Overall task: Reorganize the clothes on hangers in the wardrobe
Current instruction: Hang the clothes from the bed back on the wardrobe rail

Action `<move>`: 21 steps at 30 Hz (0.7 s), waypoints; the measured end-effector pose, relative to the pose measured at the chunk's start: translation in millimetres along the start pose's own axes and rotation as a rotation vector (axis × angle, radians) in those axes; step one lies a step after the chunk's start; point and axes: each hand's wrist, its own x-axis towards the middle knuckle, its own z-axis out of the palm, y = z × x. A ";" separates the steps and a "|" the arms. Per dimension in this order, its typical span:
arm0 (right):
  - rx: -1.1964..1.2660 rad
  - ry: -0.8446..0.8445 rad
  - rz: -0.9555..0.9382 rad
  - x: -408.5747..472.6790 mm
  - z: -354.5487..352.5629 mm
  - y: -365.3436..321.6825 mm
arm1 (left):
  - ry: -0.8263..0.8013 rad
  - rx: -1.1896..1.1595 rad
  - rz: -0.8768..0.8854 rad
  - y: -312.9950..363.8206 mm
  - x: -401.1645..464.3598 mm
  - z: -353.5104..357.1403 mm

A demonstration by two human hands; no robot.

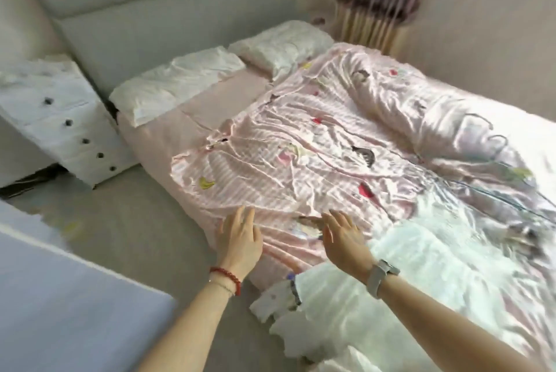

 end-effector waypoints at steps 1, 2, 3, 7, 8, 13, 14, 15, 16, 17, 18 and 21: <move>0.016 0.002 0.086 -5.1 -4.4 30.0 | -0.030 -0.026 0.111 21.6 11.2 15.3; 0.024 -0.004 0.172 -9.5 -8.3 59.5 | -0.113 -0.029 0.188 41.1 24.2 29.9; 0.032 -0.008 0.252 -12.5 -11.6 88.7 | -0.140 -0.041 0.208 57.1 37.6 48.4; 0.095 0.010 0.519 -12.1 -22.0 203.0 | -0.382 0.000 0.238 142.2 96.7 123.0; 0.113 0.022 0.577 -10.9 -23.9 230.0 | -0.403 -0.024 0.275 168.3 109.0 142.4; 0.173 0.077 0.829 -1.5 -34.5 361.2 | -0.540 0.000 0.404 275.6 159.5 228.4; 0.168 0.090 0.868 2.0 -37.4 388.2 | -0.563 0.015 0.441 291.1 169.4 248.8; 0.140 0.104 0.886 6.2 -39.5 415.8 | -0.581 0.016 0.464 308.1 179.4 267.8; 0.100 0.116 0.897 10.6 -41.0 443.5 | -0.593 0.028 0.501 325.4 189.1 286.9; 0.064 0.127 0.917 15.2 -42.7 469.4 | -0.600 0.039 0.529 340.8 197.9 307.1; 0.036 0.138 0.951 19.8 -44.4 493.1 | -0.616 0.053 0.551 352.8 204.3 327.1; -0.055 0.169 1.040 35.7 -50.0 555.8 | -0.672 0.083 0.584 379.4 212.4 380.5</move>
